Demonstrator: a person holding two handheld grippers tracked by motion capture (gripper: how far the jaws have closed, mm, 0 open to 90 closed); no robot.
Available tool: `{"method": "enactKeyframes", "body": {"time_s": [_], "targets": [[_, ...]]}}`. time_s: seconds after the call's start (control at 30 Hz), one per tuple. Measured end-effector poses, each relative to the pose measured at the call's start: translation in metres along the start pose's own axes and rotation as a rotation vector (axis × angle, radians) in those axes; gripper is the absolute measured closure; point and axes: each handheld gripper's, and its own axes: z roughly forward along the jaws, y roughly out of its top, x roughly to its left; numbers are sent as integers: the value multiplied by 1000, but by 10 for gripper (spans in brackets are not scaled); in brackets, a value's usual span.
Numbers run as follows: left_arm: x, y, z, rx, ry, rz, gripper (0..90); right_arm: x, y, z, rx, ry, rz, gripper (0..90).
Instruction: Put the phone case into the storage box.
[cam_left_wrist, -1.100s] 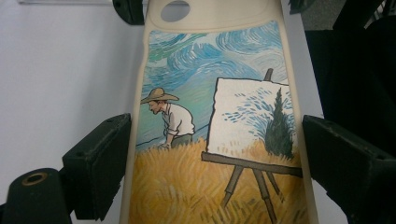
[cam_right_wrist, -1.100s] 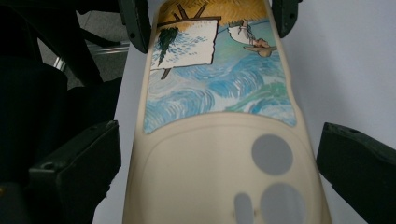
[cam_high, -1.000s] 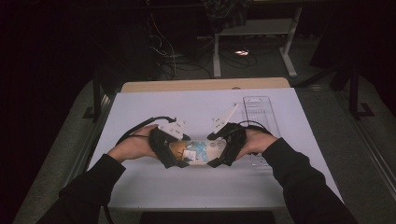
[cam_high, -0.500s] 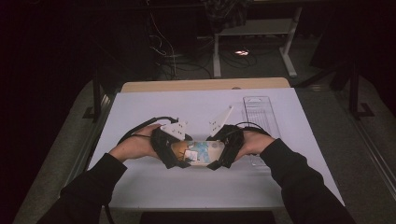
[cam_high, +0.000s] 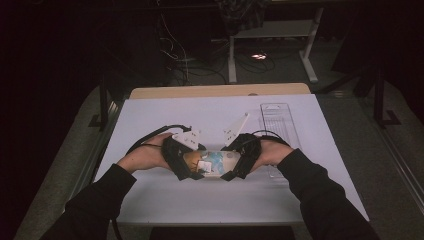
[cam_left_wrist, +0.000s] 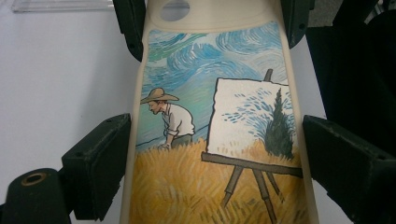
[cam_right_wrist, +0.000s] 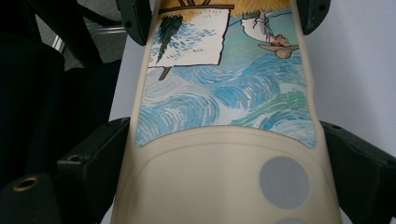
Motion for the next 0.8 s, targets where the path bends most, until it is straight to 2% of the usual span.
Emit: {"method": "enactKeyframes", "body": {"time_s": [0.07, 0.33, 0.4, 0.63, 0.8], "targets": [[-1, 0, 0, 1, 0, -9, 111, 0, 0, 0, 0, -4, -4, 84], [3, -2, 3, 7, -12, 9, 107, 1, -1, 2, 8, -12, -3, 95], [3, -2, 4, 9, -18, 3, 107, 1, -1, 3, 12, -18, -2, 98], [3, -3, 4, 23, -9, 13, 101, 3, 0, 4, 16, -32, -1, 102], [4, -3, 3, 14, 16, -23, 25, 3, 0, 4, 20, -37, 14, 102]]}}
